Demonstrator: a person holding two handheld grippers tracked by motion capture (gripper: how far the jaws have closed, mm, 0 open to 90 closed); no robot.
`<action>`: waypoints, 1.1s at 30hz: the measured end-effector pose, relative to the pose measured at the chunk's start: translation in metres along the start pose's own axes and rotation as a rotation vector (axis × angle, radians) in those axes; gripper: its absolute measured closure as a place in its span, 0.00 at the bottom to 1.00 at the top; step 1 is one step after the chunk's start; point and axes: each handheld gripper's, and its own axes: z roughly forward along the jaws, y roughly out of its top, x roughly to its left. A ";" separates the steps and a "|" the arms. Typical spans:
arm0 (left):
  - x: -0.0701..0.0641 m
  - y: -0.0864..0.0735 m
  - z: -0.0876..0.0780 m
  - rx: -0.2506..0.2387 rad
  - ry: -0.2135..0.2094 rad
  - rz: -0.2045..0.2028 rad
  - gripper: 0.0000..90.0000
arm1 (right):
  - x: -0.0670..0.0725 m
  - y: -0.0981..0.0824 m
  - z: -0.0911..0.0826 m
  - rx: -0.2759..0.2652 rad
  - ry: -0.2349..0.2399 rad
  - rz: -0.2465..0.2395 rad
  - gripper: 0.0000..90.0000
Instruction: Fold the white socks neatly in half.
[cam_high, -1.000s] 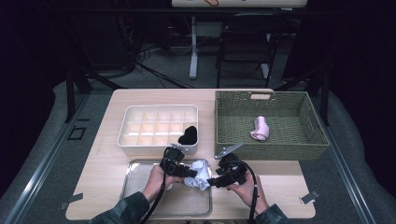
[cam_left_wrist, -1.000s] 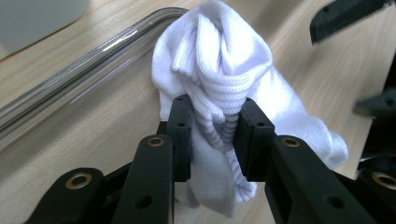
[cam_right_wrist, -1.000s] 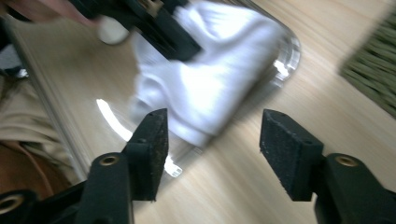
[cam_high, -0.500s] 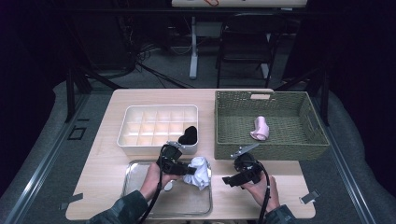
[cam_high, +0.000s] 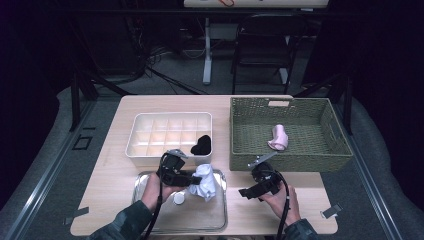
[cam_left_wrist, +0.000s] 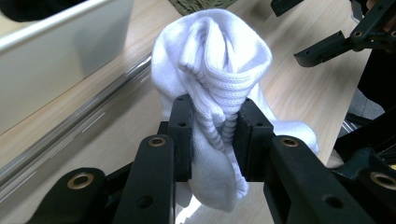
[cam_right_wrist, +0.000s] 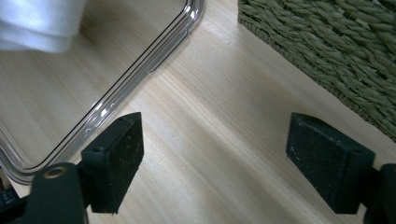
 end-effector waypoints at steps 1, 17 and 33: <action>0.003 -0.001 -0.005 -0.011 0.007 -0.008 0.79 | 0.000 0.000 0.001 0.002 0.008 0.003 0.20; 0.020 0.002 -0.039 -0.056 0.091 -0.021 0.79 | -0.002 -0.001 -0.004 -0.002 0.001 -0.014 0.09; 0.031 0.011 -0.059 -0.075 0.123 -0.020 0.79 | -0.007 -0.003 -0.002 0.014 0.020 -0.001 0.00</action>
